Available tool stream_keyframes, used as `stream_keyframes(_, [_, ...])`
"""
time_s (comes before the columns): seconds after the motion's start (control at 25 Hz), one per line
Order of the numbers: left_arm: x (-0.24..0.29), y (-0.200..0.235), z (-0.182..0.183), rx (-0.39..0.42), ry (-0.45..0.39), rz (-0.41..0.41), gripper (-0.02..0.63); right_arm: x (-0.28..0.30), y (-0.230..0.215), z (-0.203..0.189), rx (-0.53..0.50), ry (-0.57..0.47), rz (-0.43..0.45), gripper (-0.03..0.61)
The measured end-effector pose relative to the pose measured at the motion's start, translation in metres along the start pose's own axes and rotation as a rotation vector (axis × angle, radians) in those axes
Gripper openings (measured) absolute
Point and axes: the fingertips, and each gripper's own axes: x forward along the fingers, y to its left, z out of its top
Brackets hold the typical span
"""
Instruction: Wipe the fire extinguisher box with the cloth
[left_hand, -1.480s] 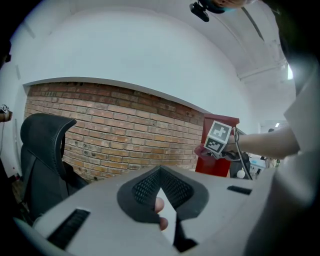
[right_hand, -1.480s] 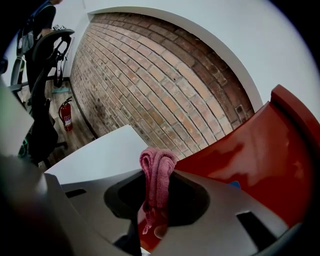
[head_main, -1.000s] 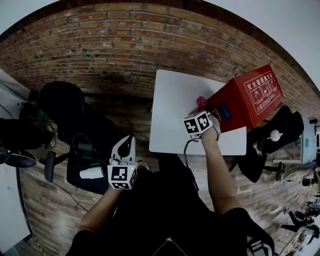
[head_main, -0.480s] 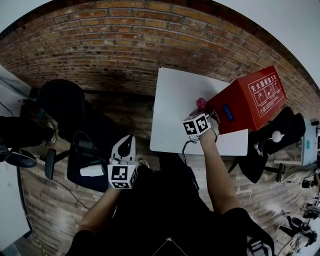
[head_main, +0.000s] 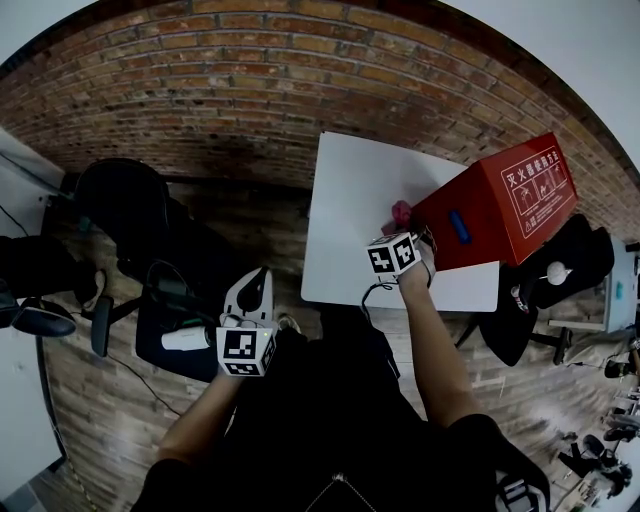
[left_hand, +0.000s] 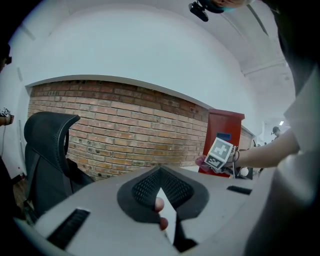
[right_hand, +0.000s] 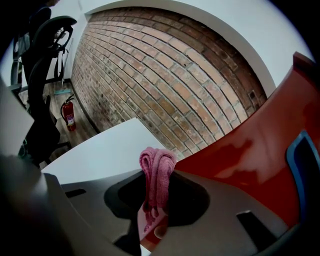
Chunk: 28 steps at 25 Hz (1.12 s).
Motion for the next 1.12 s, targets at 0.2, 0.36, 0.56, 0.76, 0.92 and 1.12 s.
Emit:
stream_keyframes(0.2, [0.003, 0.001, -0.001, 0.000, 0.006, 0.004, 0.029, 0.012, 0.005, -0.008, -0.022, -0.001, -0.023, 0.106])
stream_keyframes(0.36, [0.004, 0.002, -0.003, -0.001, 0.014, 0.007, 0.029, 0.021, 0.012, -0.011, -0.013, 0.006, -0.007, 0.106])
stream_keyframes(0.56, [0.008, 0.000, -0.005, -0.003, 0.022, 0.011, 0.029, 0.029, 0.019, -0.016, -0.013, 0.009, 0.004, 0.106])
stream_keyframes(0.76, [0.011, 0.003, -0.006, -0.008, 0.030, 0.019, 0.029, 0.037, 0.027, -0.019, -0.020, 0.018, 0.016, 0.106])
stream_keyframes(0.92, [0.013, 0.006, -0.007, -0.010, 0.039, 0.026, 0.029, 0.045, 0.035, -0.026, -0.020, 0.042, 0.031, 0.106])
stream_keyframes(1.12, [0.015, 0.009, -0.008, -0.008, 0.053, 0.039, 0.029, 0.054, 0.048, -0.030, -0.010, 0.057, 0.072, 0.106])
